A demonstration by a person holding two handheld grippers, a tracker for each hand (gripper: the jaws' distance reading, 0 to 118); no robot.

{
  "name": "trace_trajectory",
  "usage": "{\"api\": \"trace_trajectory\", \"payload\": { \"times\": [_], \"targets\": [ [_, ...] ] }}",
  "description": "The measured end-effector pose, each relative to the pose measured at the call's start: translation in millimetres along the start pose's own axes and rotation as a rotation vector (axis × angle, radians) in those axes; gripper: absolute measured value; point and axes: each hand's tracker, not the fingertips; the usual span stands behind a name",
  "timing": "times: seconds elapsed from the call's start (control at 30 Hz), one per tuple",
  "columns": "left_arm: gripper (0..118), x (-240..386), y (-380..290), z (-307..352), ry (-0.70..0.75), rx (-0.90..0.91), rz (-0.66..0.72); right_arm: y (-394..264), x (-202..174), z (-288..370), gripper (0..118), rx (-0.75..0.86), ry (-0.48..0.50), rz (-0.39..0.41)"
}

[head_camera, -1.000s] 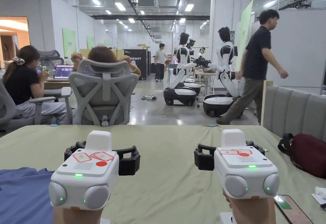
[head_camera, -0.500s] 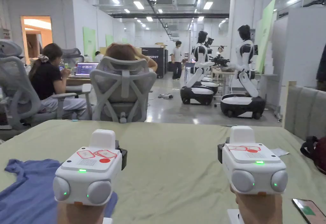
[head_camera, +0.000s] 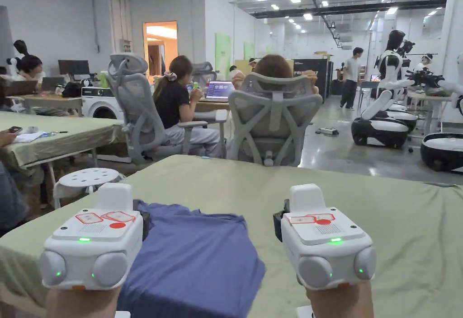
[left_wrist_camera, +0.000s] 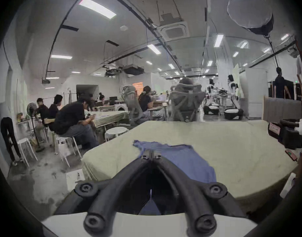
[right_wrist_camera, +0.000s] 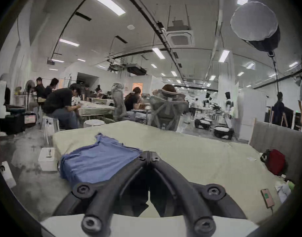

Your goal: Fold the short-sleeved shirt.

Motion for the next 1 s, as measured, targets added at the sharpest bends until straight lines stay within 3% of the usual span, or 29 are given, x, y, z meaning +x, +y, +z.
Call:
{"api": "trace_trajectory", "payload": {
  "times": [0.2, 0.37, 0.6, 1.0],
  "targets": [
    [0, 23.9, -23.5, -48.2, -0.099, -0.175, 0.000, -12.2, 1.8, -21.4, 1, -0.052, 0.020, 0.017],
    [0, 57.8, -31.4, -121.5, -0.244, -0.355, -0.020, -26.9, 13.5, -49.8, 1, -0.119, 0.046, 0.010],
    [0, 102.8, -42.4, -245.9, -0.327, -0.597, -0.054, -46.9, 37.3, -103.4, 0, -0.180, 0.059, -0.023],
    [0, 159.9, -71.0, -423.2, -0.327, -0.874, -0.067, -63.6, 78.4, -170.5, 0, -0.250, 0.069, -0.039]
  ]
}}
